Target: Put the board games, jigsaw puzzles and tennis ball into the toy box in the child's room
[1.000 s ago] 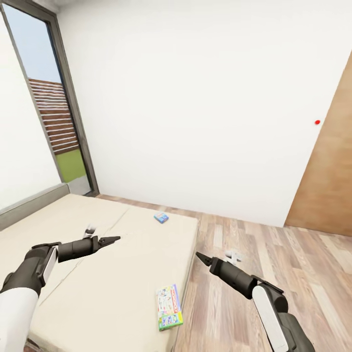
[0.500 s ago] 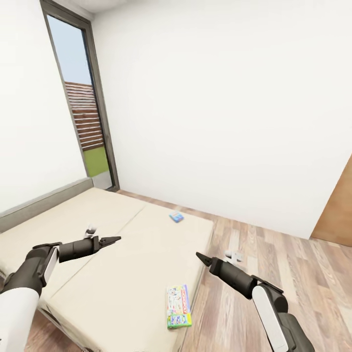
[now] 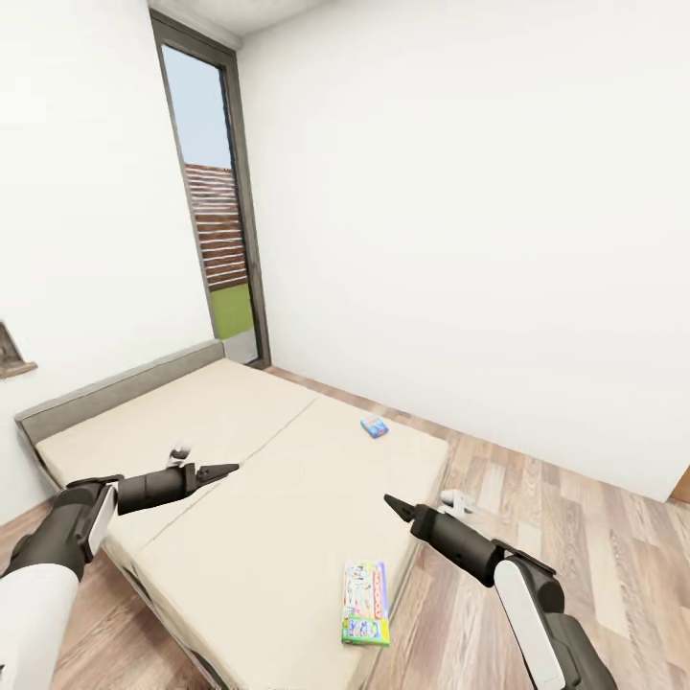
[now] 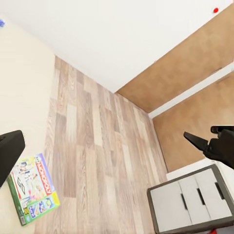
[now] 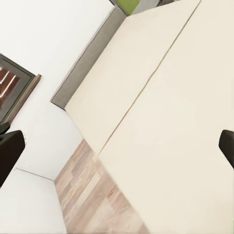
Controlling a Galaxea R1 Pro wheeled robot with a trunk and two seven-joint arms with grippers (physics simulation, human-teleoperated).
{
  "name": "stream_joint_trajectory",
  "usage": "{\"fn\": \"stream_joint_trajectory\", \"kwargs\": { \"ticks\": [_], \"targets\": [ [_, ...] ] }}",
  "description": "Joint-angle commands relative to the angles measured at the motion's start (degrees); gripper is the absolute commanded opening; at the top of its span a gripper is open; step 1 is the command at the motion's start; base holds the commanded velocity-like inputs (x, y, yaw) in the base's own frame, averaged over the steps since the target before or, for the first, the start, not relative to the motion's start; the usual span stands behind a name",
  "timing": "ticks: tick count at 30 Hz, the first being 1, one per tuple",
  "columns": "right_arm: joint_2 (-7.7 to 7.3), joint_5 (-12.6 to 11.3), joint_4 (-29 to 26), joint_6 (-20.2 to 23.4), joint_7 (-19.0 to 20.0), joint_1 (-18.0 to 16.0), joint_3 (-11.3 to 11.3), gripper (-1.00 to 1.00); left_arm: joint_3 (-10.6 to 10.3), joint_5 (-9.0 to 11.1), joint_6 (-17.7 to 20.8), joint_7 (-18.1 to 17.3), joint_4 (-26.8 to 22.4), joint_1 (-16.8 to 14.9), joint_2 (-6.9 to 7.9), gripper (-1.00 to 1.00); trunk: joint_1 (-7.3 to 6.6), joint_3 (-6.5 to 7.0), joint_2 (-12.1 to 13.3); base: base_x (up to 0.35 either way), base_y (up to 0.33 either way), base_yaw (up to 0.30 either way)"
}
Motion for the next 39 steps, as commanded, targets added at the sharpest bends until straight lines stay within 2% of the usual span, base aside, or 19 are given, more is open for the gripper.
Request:
{"fn": "stream_joint_trajectory", "kwargs": {
  "ticks": [1, 18, 32, 39],
  "targets": [
    [0.05, -0.1, 0.0, 0.4, 0.2, 0.0, -0.2, 1.00, 0.2, -0.4, 0.6, -0.4, 0.0, -0.1, -0.05, 1.00, 0.04, -0.14, -0.1, 0.000, -0.136, 0.283],
    [0.05, -0.1, 0.1, 0.4, 0.2, 0.0, -0.2, 1.00, 0.1, -0.4, 0.6, -0.4, 0.0, -0.1, -0.23, 1.00, 0.04, -0.14, -0.1, 0.001, -0.091, 0.269],
    [0.05, -0.1, -0.1, 0.4, 0.2, 0.0, -0.3, 1.00, 0.2, -0.4, 0.6, -0.4, 0.0, -0.1, -0.93, 1.00, 0.04, -0.14, -0.1, 0.054, -0.003, 0.018],
    [0.05, -0.1, -0.1, 0.4, 0.2, 0.0, -0.3, 1.00, 0.2, -0.4, 0.5, -0.4, 0.0, -0.1, -0.93, 1.00, 0.04, -0.14, -0.1, 0.117, -0.153, 0.000]
  ]
}}
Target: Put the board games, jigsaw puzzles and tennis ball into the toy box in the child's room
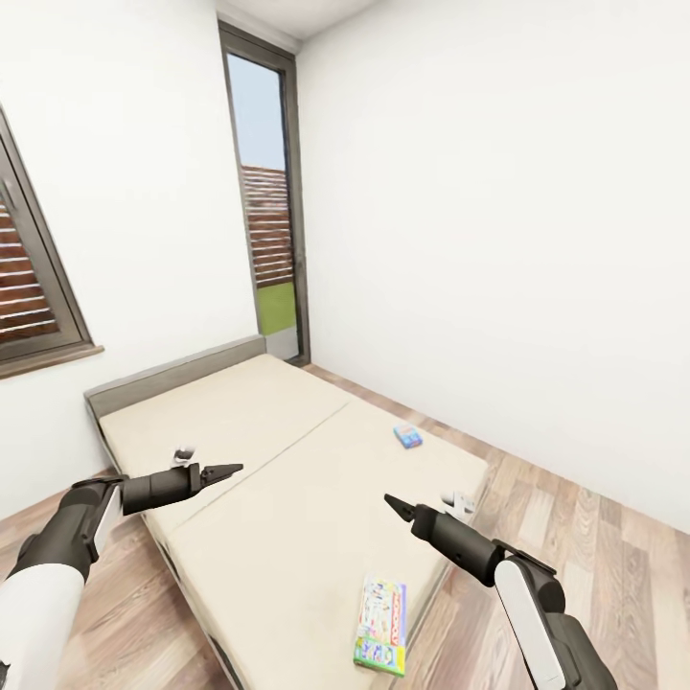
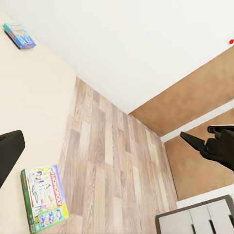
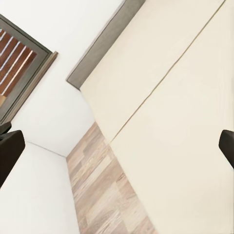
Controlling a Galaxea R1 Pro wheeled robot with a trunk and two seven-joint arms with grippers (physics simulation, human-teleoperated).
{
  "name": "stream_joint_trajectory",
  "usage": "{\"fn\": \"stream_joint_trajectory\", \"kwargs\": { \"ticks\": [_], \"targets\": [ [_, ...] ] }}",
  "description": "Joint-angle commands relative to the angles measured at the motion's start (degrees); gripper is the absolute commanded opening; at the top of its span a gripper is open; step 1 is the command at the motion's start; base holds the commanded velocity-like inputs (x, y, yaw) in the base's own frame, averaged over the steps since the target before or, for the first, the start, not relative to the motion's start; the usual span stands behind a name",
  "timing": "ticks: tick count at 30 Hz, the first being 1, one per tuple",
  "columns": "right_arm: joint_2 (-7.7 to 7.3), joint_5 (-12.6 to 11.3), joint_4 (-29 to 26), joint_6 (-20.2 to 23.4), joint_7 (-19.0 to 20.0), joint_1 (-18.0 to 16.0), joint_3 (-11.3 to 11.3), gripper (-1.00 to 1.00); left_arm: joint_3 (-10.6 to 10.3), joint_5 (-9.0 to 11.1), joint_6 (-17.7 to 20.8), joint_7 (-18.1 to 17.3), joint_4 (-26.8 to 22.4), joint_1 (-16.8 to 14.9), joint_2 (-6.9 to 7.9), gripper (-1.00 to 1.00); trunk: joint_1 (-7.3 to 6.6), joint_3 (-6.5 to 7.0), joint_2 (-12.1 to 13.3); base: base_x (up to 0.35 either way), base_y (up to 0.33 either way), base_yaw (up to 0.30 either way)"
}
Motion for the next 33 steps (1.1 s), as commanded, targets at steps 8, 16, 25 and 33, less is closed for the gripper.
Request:
{"fn": "stream_joint_trajectory", "kwargs": {
  "ticks": [8, 16, 25, 33],
  "targets": [
    [0.06, -0.1, -0.1, 0.4, 0.3, -0.1, -0.2, 1.00, 0.2, -0.4, 0.6, -0.4, 0.0, -0.1, -0.10, 1.00, 0.05, -0.14, -0.1, 0.024, -0.031, 0.031],
    [0.06, -0.1, -0.1, 0.4, 0.2, -0.1, -0.2, 1.00, 0.1, -0.4, 0.4, -0.4, 0.0, -0.1, -0.12, 1.00, 0.05, -0.14, -0.1, 0.001, -0.079, 0.239],
    [0.06, -0.1, 0.0, 0.4, 0.2, -0.1, -0.2, 1.00, 0.1, -0.4, 0.4, -0.4, 0.0, -0.1, -0.13, 1.00, 0.05, -0.14, -0.1, 0.000, -0.227, 0.279],
    [0.06, -0.1, 0.0, 0.4, 0.2, -0.1, -0.2, 1.00, 0.1, -0.4, 0.3, -0.4, 0.0, -0.1, -0.19, 1.00, 0.05, -0.14, -0.1, 0.000, -0.249, 0.139]
  ]
}}
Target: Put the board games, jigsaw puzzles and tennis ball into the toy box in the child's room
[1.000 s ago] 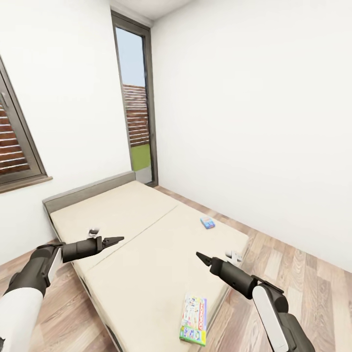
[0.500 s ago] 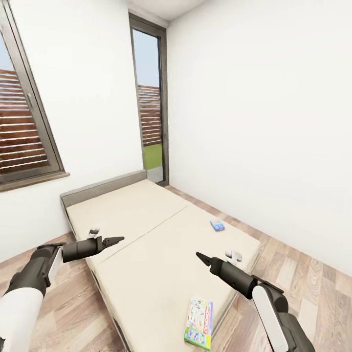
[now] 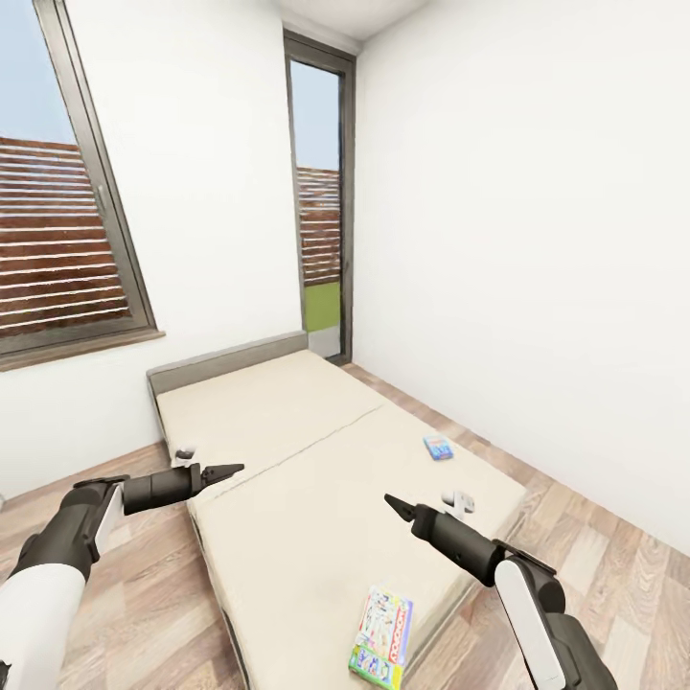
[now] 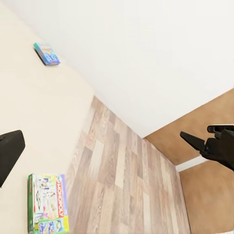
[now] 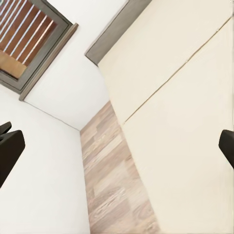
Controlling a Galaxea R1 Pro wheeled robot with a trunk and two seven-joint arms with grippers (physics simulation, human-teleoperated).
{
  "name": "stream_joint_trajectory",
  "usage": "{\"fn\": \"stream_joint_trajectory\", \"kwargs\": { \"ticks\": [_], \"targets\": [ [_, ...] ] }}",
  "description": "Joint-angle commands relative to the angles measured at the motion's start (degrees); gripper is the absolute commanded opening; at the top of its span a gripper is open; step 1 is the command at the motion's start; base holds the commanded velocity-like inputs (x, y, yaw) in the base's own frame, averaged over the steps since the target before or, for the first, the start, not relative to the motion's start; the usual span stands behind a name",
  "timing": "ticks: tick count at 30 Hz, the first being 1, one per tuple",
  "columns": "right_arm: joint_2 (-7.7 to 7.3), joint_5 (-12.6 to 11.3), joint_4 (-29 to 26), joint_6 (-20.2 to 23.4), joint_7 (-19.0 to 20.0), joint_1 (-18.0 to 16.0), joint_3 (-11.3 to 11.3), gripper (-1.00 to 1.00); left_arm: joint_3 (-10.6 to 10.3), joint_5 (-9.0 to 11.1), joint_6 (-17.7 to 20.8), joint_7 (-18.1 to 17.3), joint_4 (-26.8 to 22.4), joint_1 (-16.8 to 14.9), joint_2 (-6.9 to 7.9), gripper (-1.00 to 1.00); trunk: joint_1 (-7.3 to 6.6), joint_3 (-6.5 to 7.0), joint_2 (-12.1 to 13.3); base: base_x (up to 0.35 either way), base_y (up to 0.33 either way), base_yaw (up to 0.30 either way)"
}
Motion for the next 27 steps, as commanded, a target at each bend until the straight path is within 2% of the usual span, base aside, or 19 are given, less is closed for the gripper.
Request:
{"fn": "stream_joint_trajectory", "kwargs": {
  "ticks": [1, 19, 27],
  "targets": [
    [0.05, -0.1, 0.0, 0.4, 0.2, -0.1, -0.2, 1.00, 0.2, -0.4, 0.6, -0.4, 0.0, -0.1, -0.04, 1.00, 0.04, -0.14, -0.1, 0.000, -0.249, 0.025],
    [0.05, -0.1, 0.0, 0.4, 0.2, -0.1, -0.2, 1.00, 0.2, -0.4, 0.6, -0.4, 0.0, -0.1, -0.08, 1.00, 0.04, -0.14, -0.1, 0.000, -0.250, 0.003],
    [0.05, -0.1, -0.1, 0.4, 0.2, -0.1, -0.1, 1.00, 0.2, -0.5, 0.6, -0.3, 0.0, -0.1, -0.68, 1.00, 0.04, -0.14, -0.1, 0.000, -0.250, 0.091]
  ]
}}
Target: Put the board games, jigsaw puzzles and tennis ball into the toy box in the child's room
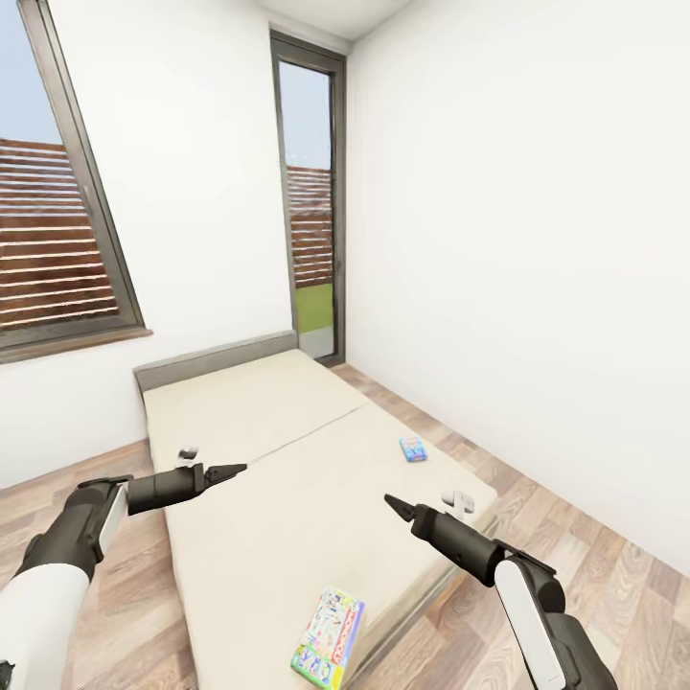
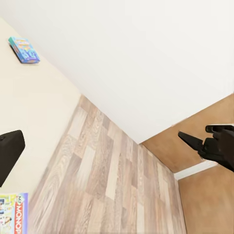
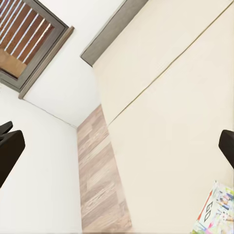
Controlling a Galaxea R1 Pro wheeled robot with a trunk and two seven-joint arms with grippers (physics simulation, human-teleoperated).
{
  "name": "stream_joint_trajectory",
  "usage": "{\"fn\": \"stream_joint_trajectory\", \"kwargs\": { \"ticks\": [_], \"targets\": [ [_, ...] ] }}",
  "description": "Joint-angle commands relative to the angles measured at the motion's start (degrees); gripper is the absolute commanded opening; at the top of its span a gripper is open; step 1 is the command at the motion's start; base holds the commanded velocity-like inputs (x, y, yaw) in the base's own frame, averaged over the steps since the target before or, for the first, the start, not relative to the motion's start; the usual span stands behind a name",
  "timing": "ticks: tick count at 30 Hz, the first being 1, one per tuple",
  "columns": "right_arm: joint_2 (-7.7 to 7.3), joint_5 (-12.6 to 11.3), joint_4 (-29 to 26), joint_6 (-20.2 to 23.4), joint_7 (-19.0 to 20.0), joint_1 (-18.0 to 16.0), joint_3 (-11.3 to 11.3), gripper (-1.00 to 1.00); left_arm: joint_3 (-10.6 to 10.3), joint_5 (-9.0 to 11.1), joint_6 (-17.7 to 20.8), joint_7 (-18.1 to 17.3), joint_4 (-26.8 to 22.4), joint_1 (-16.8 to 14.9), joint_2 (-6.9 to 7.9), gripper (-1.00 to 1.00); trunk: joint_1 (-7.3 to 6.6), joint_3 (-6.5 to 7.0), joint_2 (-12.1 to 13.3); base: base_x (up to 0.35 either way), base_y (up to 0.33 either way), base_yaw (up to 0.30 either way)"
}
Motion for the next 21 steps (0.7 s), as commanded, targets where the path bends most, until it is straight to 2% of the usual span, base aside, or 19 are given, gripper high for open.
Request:
{"fn": "stream_joint_trajectory", "kwargs": {
  "ticks": [1, 13, 21],
  "targets": [
    [0.05, -0.1, 0.0, 0.4, 0.2, -0.1, -0.2, 1.00, 0.2, -0.4, 0.6, -0.4, 0.0, -0.1, -0.07, 1.00, 0.04, -0.14, -0.1, 0.000, -0.250, 0.126],
    [0.04, -0.1, -0.2, 0.4, 0.3, -0.1, -0.2, 1.00, 0.2, -0.5, 0.6, -0.4, 0.0, -0.1, -0.13, 1.00, 0.04, -0.14, -0.1, 0.000, -0.222, 0.073],
    [0.06, -0.1, -0.2, 0.4, 0.2, -0.1, -0.1, 1.00, 0.2, -0.5, 0.6, -0.4, 0.0, -0.1, -0.13, 1.00, 0.04, -0.14, -0.1, 0.000, -0.099, 0.241]
  ]
}}
